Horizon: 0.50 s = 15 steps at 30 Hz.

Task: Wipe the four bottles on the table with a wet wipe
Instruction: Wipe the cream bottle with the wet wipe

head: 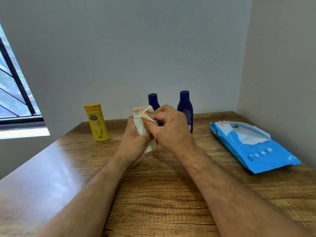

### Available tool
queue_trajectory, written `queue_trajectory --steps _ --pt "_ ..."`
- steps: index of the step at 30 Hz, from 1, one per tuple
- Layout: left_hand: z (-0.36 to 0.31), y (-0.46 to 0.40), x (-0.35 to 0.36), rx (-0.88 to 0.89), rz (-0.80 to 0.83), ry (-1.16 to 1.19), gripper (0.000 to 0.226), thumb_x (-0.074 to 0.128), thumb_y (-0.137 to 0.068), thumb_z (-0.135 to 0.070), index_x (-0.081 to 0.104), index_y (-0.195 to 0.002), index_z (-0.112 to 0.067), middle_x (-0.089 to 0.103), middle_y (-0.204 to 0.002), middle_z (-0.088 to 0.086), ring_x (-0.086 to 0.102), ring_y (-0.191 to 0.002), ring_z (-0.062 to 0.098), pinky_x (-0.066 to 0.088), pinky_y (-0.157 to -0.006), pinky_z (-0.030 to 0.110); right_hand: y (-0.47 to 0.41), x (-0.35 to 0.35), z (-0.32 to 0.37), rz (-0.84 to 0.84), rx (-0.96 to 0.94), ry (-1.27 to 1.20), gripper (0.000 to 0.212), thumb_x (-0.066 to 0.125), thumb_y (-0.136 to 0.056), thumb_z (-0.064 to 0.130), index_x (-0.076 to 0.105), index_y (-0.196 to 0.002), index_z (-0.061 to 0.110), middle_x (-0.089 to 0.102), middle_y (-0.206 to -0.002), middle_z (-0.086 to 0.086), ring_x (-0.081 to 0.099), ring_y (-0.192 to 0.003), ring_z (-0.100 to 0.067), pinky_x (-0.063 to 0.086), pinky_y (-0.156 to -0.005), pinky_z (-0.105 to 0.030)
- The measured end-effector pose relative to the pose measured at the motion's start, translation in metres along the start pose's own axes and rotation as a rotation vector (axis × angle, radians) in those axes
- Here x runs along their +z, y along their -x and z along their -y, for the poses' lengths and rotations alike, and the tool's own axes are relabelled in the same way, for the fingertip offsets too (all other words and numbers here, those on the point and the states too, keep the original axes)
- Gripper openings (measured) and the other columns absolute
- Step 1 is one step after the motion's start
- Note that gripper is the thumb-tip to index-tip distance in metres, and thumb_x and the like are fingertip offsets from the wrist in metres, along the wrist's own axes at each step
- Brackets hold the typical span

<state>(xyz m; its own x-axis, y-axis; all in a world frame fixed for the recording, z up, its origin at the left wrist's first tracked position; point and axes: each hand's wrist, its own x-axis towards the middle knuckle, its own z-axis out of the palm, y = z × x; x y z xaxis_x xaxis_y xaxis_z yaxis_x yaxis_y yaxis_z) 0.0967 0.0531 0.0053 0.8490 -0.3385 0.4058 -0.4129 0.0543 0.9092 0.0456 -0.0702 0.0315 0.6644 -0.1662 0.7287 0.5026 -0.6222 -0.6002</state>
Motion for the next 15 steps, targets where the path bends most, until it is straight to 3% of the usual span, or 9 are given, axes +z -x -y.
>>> queue_trajectory --steps 3,6,8,12,15 --pt "0.0047 -0.0001 -0.0014 -0.012 -0.012 -0.018 0.064 0.077 -0.082 -0.011 0.044 -0.135 -0.023 0.065 -0.122 0.013 0.069 -0.109 0.032 0.058 -0.086 0.061 0.0012 -0.0005 0.0002 0.043 -0.044 0.062 0.028 0.068 -0.093 0.032 0.074 -0.117 0.019 0.064 -0.098 0.009 0.061 -0.091 -0.006 0.057 -0.082 -0.024" --pt "0.0030 0.0004 0.0000 -0.018 -0.044 0.014 0.064 0.078 -0.083 -0.018 0.043 -0.136 -0.021 0.066 -0.123 0.010 0.069 -0.109 0.029 0.059 -0.087 0.057 0.0014 -0.0010 0.0005 0.017 -0.031 0.076 0.027 0.067 -0.094 0.032 0.074 -0.116 0.019 0.067 -0.100 0.007 0.062 -0.090 -0.006 0.057 -0.081 -0.022" --pt "0.0002 0.0002 0.0004 -0.026 -0.059 0.091 0.070 0.081 -0.078 -0.023 0.046 -0.138 -0.018 0.066 -0.124 0.015 0.069 -0.110 0.033 0.059 -0.087 0.057 0.0008 -0.0015 -0.0002 -0.028 0.042 0.071 0.025 0.067 -0.094 0.032 0.075 -0.113 0.019 0.070 -0.099 0.005 0.063 -0.087 -0.005 0.058 -0.078 -0.022" --pt "-0.0002 0.0010 -0.0012 -0.074 -0.060 0.227 0.068 0.080 -0.077 -0.011 0.047 -0.137 -0.015 0.067 -0.121 0.017 0.068 -0.110 0.034 0.059 -0.087 0.052 -0.0015 -0.0027 -0.0032 -0.046 0.179 -0.016 0.018 0.067 -0.094 0.031 0.077 -0.103 0.020 0.073 -0.087 0.006 0.068 -0.077 -0.004 0.058 -0.065 -0.018" --pt "0.0010 0.0002 0.0018 -0.075 -0.047 0.127 0.068 0.079 -0.080 -0.008 0.045 -0.137 -0.018 0.067 -0.122 0.015 0.069 -0.109 0.034 0.059 -0.088 0.056 -0.0007 -0.0023 -0.0006 -0.032 0.142 -0.005 0.022 0.067 -0.094 0.031 0.076 -0.110 0.021 0.073 -0.097 0.005 0.066 -0.086 -0.004 0.057 -0.075 -0.019"
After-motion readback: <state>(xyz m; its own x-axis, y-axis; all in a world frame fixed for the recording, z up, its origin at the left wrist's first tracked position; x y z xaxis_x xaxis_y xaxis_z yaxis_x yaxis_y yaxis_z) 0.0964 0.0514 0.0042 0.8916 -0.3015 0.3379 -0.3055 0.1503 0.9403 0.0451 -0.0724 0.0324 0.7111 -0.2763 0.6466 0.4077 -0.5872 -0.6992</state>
